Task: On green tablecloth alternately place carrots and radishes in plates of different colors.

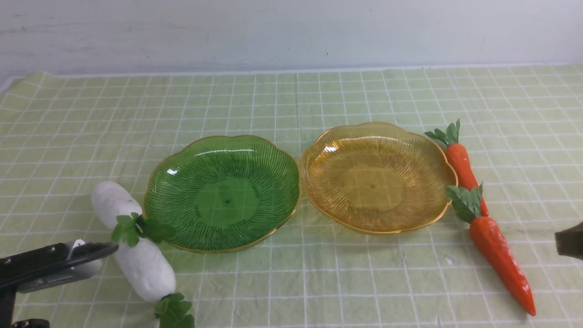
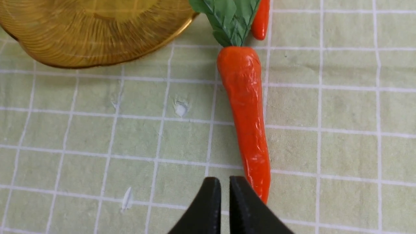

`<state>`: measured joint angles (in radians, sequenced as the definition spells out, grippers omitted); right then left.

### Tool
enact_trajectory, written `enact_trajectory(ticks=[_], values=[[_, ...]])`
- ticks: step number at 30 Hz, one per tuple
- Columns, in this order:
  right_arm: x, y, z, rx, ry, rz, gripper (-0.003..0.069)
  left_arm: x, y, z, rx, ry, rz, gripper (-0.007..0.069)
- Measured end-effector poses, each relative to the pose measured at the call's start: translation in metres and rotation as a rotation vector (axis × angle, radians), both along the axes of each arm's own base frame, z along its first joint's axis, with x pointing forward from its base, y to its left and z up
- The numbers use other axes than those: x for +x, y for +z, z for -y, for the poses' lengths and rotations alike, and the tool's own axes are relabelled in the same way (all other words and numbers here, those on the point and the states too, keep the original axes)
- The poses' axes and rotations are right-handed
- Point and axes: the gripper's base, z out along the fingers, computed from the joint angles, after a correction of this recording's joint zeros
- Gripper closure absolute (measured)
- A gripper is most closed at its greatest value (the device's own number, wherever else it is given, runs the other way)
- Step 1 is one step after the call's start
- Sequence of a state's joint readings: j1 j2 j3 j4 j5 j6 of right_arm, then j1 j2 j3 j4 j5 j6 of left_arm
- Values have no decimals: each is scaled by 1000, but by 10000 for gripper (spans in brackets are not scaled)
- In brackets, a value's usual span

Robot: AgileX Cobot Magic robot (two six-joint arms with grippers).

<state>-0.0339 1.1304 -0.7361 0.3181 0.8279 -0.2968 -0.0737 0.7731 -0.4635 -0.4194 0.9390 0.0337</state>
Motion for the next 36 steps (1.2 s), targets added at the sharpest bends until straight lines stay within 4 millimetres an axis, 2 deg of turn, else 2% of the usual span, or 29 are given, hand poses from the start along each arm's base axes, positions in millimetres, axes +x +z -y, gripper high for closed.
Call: enact_trajectory(ticks=[2,8,14,18,24,29,34,35,36], values=[[11,-6,0,-4,12,-37,580,1,-1,0,1,-1,-8,600],[49,-41,1,-28,44,-141,426,1,-1,0,2,-3,-10,590],[73,-69,-1,-69,61,-148,320,1,-1,0,3,-3,-10,590],[80,-84,0,-86,65,-167,295,1,-1,0,4,-4,-10,590],[83,-102,0,-91,74,-228,292,1,-1,0,5,-5,-9,590],[83,-109,-1,-88,79,-259,307,1,-1,0,5,-5,-9,590],[80,-111,-1,-94,97,-298,388,1,-1,0,5,-6,-13,590],[79,-111,-1,-100,99,-314,438,1,-1,0,5,-7,-15,590],[78,-110,0,-103,102,-319,449,1,-1,0,5,-7,-15,590]])
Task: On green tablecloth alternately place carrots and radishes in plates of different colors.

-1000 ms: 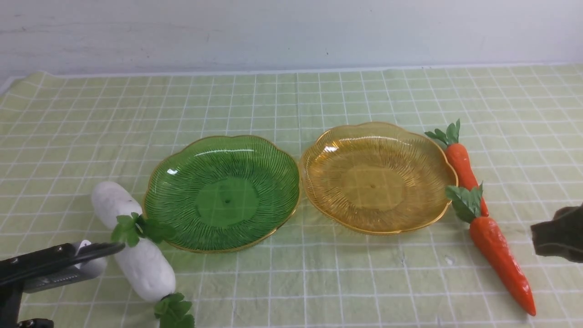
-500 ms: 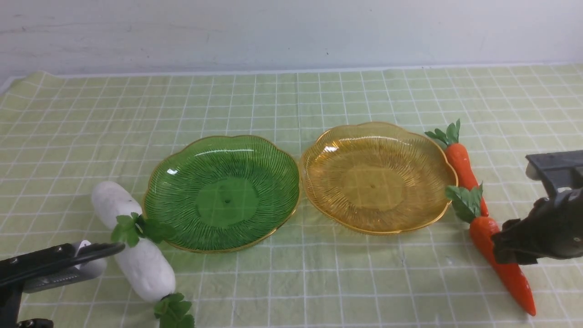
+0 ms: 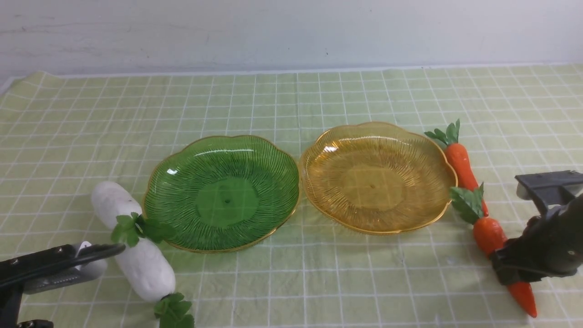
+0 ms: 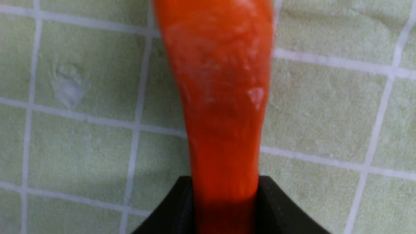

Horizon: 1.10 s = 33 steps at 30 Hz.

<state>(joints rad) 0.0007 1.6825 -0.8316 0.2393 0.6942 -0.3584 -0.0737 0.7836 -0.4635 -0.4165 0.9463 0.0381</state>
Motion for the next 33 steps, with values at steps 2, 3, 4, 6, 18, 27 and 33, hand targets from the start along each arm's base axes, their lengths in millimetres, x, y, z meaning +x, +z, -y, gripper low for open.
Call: enact_trajectory(ticks=[2,3,4,6,18,27,33], values=[[-2,6,0,-7,14,-18,454,0,0,0,0,-1,-3,590],[-3,11,0,-8,16,-22,454,-1,0,0,0,-3,-6,590],[-4,19,0,-7,15,-20,454,-1,0,0,0,-4,-9,590],[-8,40,0,-1,-1,-19,454,-2,-1,0,-1,-8,-18,590],[11,129,-24,276,-57,243,454,-2,-1,0,-1,-8,-23,590],[84,99,-66,294,19,287,454,-2,-1,-1,15,-12,-25,587],[111,61,-78,273,6,280,386,-2,-2,-1,23,-14,-25,557]])
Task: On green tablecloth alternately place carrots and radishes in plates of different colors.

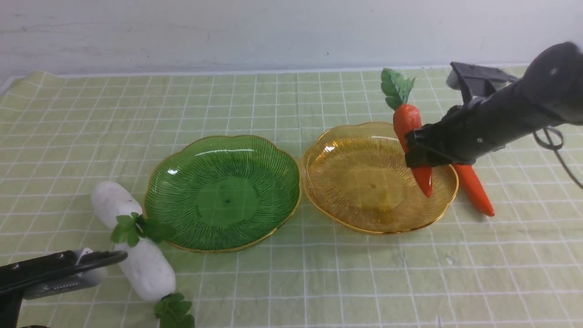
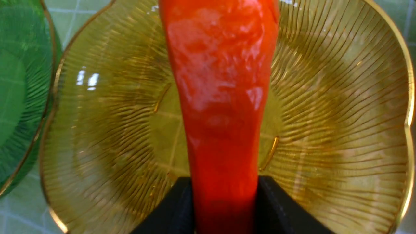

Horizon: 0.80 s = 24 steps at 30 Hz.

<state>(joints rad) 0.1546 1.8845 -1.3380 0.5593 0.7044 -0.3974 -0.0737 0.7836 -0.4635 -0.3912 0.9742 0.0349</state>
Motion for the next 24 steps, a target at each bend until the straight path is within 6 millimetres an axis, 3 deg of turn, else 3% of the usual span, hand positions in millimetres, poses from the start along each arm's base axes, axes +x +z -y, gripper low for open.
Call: enact_trajectory(ticks=[1,2,5,9,12,17,20,24], values=[[3,-4,0,-2,-3,-3,360,0,0,0,0,0,-1,553],[6,-13,0,-12,-2,-16,288,-1,0,0,0,-2,-6,542],[6,-16,1,-38,14,-20,205,-1,0,0,1,-5,-12,532],[9,-6,4,-107,69,-28,153,-1,0,0,1,-5,-13,523],[11,2,13,-169,95,-54,153,-1,0,0,1,-5,-13,523],[7,12,55,-355,29,-196,181,-1,0,0,1,-5,-13,523],[7,8,64,-380,-11,-238,193,-1,0,0,1,-6,-13,523],[11,-15,66,-388,-20,-303,224,-1,0,0,1,-6,-13,523]])
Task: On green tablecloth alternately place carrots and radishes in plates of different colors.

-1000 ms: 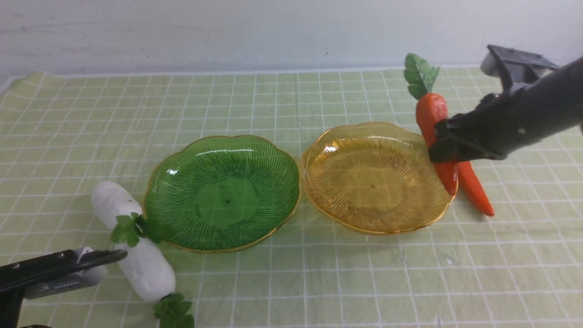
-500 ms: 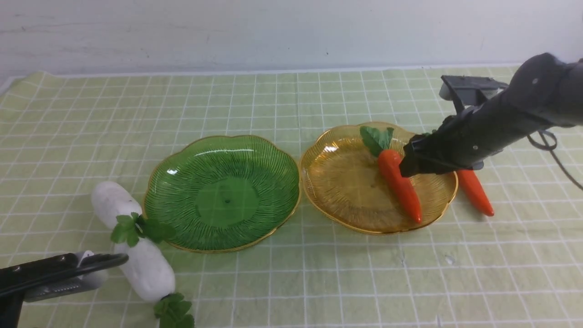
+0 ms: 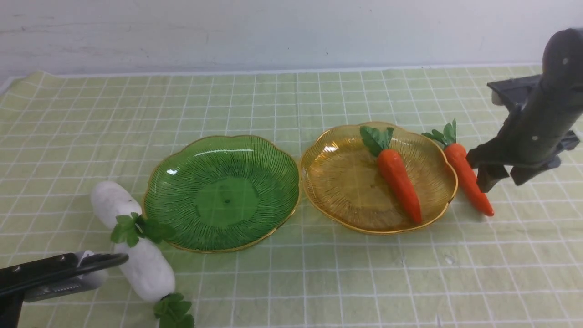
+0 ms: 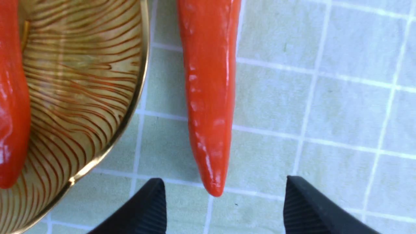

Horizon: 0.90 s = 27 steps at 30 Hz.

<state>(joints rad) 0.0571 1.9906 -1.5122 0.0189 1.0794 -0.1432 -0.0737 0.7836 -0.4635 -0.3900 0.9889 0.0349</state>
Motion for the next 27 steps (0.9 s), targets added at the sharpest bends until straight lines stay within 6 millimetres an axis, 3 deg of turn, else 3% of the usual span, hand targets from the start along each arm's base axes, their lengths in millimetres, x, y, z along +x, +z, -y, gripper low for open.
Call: enact_trajectory(ticks=[9,13,15,20,23,27], values=[[9,-49,3,-41,16,-100,286,0,0,0,0,0,0,523],[9,-51,2,-37,12,-104,389,0,0,0,0,0,0,523],[8,-49,3,-45,12,-113,498,0,0,0,0,0,0,523],[2,-20,8,-84,-44,-73,519,0,0,0,0,0,0,523],[-10,24,10,-80,-104,3,519,0,0,0,0,0,0,523],[-22,56,-1,60,-145,59,519,0,0,0,0,0,0,523]])
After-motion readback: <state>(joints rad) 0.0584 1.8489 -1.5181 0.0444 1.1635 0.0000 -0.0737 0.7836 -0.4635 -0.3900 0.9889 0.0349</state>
